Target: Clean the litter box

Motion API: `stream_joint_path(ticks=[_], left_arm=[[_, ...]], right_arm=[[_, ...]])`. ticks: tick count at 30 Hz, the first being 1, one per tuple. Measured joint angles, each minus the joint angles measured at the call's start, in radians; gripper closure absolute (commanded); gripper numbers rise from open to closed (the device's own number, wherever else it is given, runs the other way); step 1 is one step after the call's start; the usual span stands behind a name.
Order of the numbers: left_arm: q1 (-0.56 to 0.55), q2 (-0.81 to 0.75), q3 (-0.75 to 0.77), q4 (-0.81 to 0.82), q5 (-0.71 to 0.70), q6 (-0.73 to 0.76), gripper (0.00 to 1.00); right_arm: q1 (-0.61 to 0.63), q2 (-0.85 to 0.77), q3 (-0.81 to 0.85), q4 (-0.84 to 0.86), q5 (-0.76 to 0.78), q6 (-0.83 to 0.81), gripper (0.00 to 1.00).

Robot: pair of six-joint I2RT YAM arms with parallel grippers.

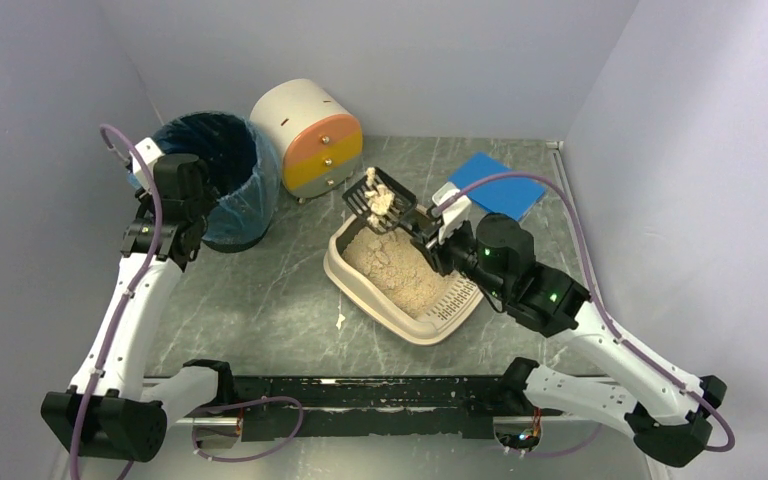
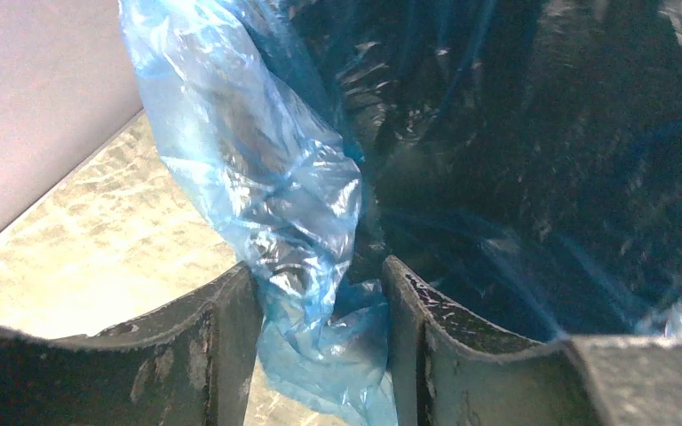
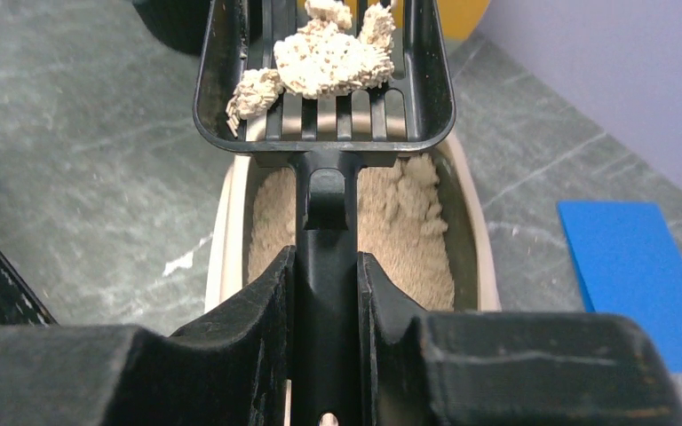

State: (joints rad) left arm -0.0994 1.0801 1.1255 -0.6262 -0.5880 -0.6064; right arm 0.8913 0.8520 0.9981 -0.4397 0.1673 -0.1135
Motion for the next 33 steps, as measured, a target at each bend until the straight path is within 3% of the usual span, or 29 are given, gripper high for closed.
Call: stream_joint_path(ticks=[7, 15, 17, 33], left_arm=[[0.0, -0.021, 0.029, -0.008, 0.067, 0.025, 0.45], [0.0, -0.033, 0.034, -0.021, 0.114, 0.029, 0.18], [0.0, -0.033, 0.041, -0.038, 0.116, 0.017, 0.15], [0.002, 0.04, 0.361, -0.241, -0.129, -0.196, 0.15]], right_arm=[[0.0, 0.141, 0.201, -0.004, -0.026, -0.024, 1.0], [0.001, 0.39, 0.438, -0.001, -0.048, -0.093, 1.0], [0.001, 0.451, 0.491, 0.003, -0.056, -0.106, 1.0], [0.008, 0.811, 0.848, 0.055, -0.135, -0.152, 1.0]])
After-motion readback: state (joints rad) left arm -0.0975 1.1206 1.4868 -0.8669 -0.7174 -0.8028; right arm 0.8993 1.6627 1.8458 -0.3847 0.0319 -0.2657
